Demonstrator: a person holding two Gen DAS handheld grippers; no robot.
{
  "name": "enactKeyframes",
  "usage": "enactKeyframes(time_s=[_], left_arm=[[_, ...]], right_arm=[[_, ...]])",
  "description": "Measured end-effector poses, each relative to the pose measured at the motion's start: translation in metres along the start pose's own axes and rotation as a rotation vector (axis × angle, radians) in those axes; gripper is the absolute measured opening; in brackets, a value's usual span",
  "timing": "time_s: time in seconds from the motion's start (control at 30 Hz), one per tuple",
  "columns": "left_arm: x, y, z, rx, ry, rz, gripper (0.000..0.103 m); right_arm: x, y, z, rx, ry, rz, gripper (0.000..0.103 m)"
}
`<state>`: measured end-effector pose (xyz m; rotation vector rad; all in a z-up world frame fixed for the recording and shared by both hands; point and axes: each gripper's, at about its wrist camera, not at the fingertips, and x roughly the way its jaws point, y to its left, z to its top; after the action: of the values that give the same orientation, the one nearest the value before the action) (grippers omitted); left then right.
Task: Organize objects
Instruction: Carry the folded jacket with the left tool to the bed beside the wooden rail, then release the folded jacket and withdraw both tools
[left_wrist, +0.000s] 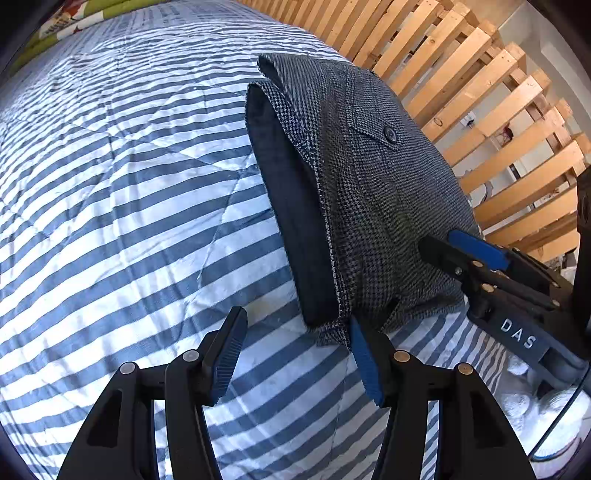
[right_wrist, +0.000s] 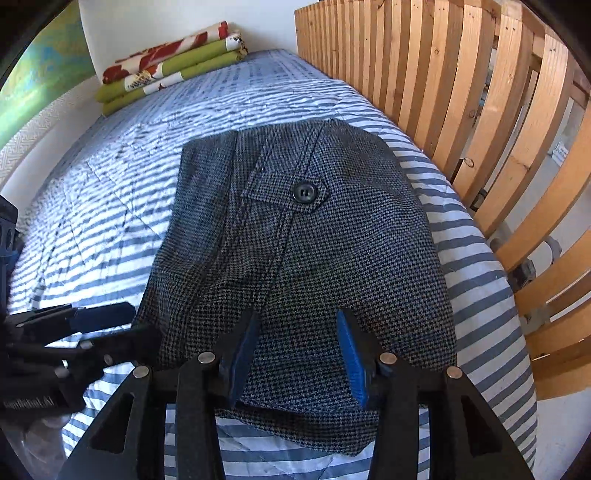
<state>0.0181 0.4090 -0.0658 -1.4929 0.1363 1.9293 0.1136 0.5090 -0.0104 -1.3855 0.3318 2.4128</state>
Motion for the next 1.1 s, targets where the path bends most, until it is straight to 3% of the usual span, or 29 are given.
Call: enactKeyframes(time_s=[0.1, 0.3, 0.5, 0.7, 0.87, 1.1], left_arm=[[-0.033, 0.006, -0.02, 0.002, -0.018, 0.015, 0.059], [-0.122, 0.023, -0.076, 0.02, -0.121, 0.05, 0.06], [-0.22, 0.033, -0.148, 0.014, -0.258, 0.097, 0.062], [-0.299, 0.047, -0.23, 0.006, -0.342, 0.16, 0.064], [-0.352, 0.052, -0.298, 0.044, -0.42, 0.251, 0.067], [-0.407, 0.057, -0.373, 0.031, -0.5, 0.286, 0.07]], right_arm=[[-0.017, -0.001, -0.012, 0.044, 0.026, 0.014, 0.04], [-0.081, 0.012, -0.049, 0.068, -0.004, 0.066, 0.04], [-0.158, 0.06, -0.095, 0.005, -0.063, 0.135, 0.041], [-0.218, 0.122, -0.143, -0.045, -0.136, 0.185, 0.045], [-0.255, 0.162, -0.179, -0.088, -0.188, 0.199, 0.046], [-0.302, 0.194, -0.215, -0.129, -0.276, 0.217, 0.053]])
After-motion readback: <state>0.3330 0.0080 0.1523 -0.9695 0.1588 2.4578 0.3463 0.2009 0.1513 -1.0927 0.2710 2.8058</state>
